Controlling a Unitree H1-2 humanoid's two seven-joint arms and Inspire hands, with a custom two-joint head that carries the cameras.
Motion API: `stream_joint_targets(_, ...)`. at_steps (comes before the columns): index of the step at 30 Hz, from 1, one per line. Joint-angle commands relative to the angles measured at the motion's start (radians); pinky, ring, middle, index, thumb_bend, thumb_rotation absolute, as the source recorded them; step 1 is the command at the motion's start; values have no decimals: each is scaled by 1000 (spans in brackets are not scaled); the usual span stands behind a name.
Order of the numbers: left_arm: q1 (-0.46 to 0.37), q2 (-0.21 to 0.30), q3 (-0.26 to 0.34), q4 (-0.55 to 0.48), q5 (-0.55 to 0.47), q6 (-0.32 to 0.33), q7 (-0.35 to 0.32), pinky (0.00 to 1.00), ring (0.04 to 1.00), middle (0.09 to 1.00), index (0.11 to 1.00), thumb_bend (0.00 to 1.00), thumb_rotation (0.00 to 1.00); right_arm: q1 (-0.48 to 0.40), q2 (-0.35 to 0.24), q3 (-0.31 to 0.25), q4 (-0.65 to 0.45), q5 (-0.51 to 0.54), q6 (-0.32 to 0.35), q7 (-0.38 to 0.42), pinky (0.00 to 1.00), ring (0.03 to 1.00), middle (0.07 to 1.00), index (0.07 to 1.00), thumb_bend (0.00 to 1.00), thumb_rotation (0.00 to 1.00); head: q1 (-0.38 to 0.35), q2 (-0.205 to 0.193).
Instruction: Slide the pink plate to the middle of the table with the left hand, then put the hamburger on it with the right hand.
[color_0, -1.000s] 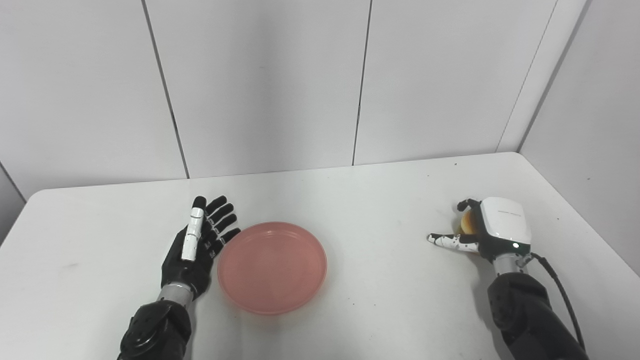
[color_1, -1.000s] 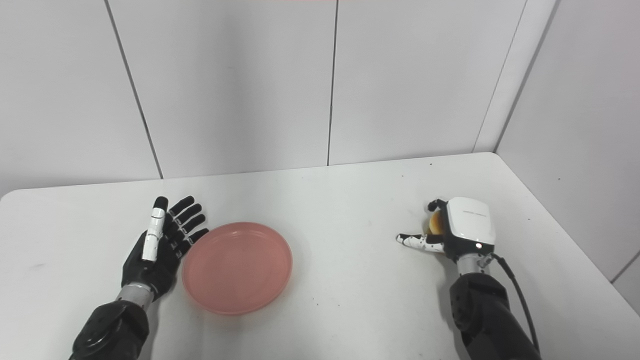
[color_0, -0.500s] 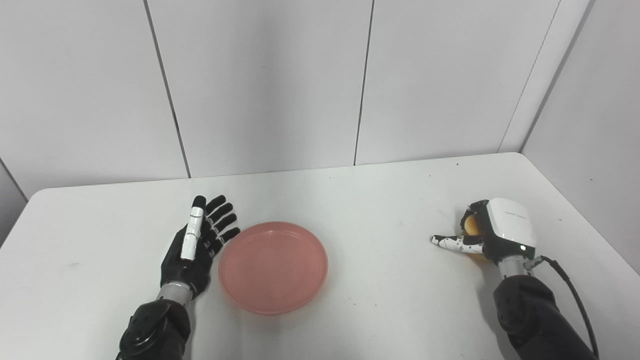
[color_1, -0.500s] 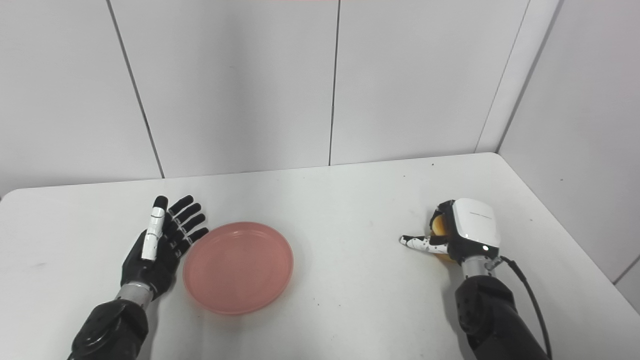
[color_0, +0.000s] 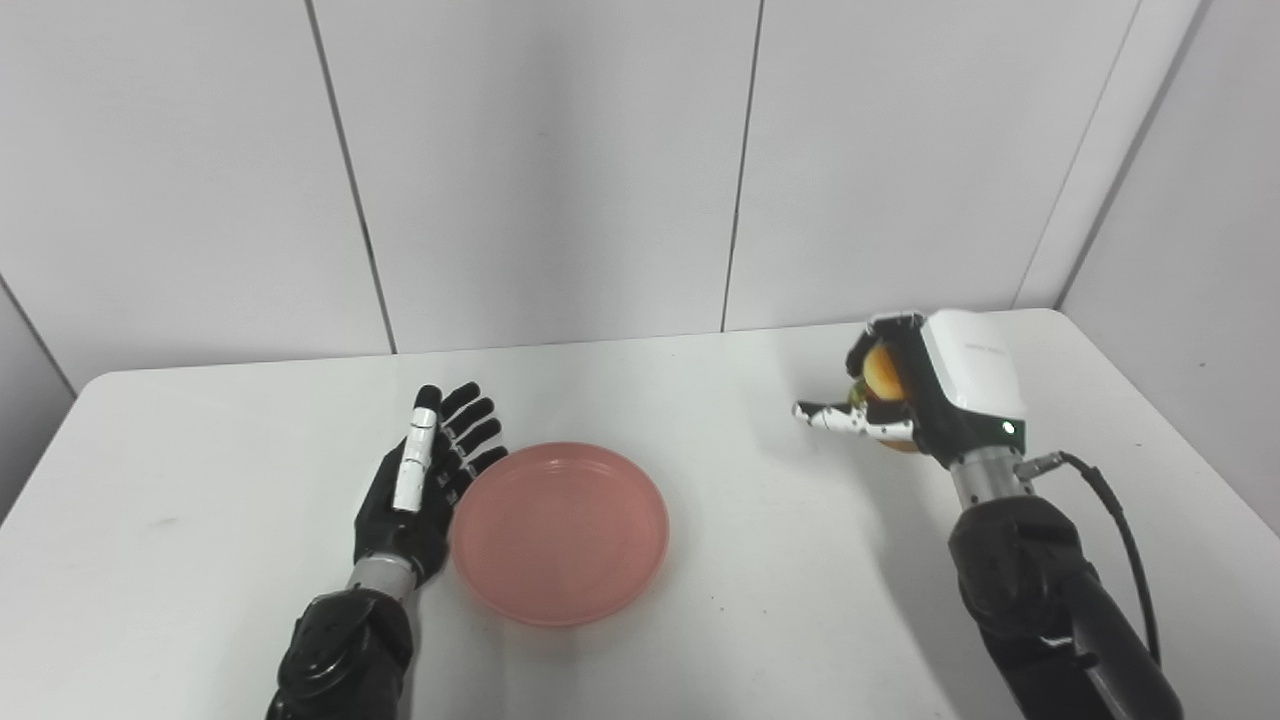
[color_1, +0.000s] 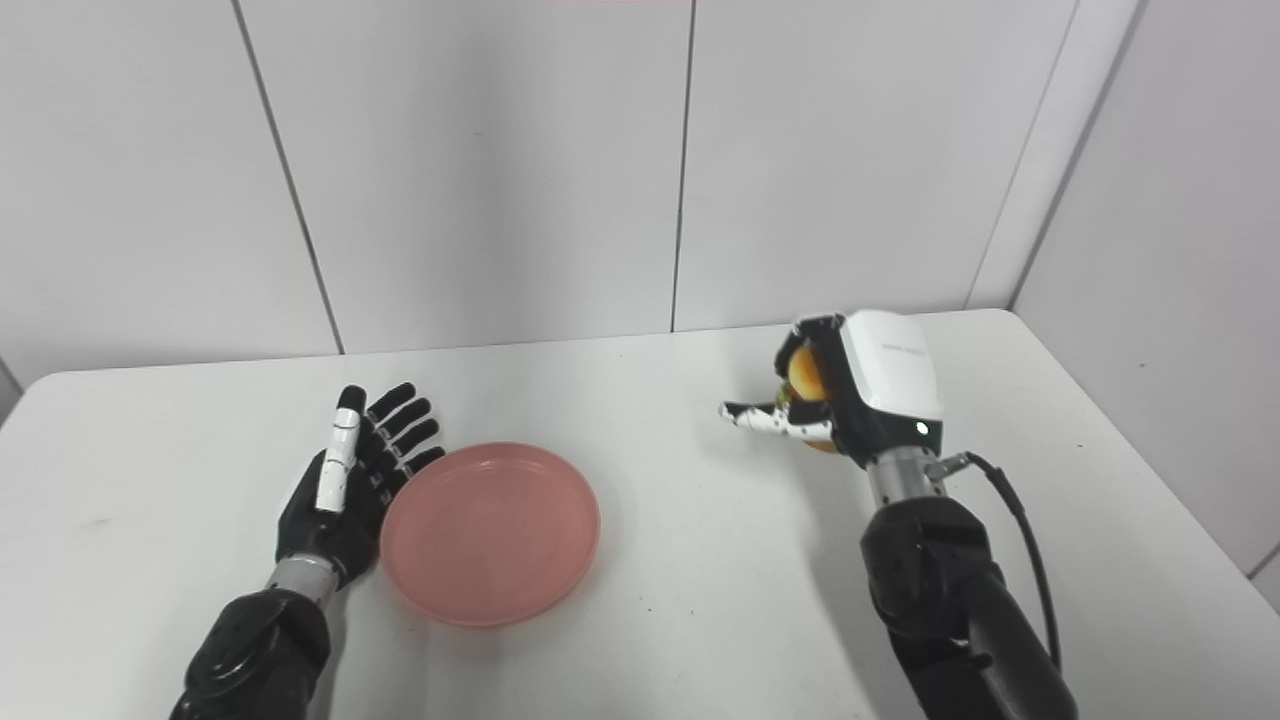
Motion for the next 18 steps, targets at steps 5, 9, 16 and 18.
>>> stream_joint_targets(5,-40,-21,-14,93,24,-68,5,757,822,819,772,848,807,-97,68,20,-45,-25,-27,-1,147,200,280,333,573,412,51,-10)
stream_joint_targets(9,-48,-30,-14,108,28,-86,10,751,821,815,771,854,813,-126,104,44,-22,-31,-46,-2,141,194,273,328,577,416,89,-9)
stream_joint_targets(16,-73,-54,-14,138,33,-92,26,752,818,812,757,905,794,-162,148,109,10,-34,-63,18,150,205,281,333,593,399,171,9)
stream_joint_targets(18,-79,-62,-17,149,40,-99,35,742,813,808,753,910,799,-166,158,131,26,-39,-76,14,147,203,280,337,590,377,190,10)
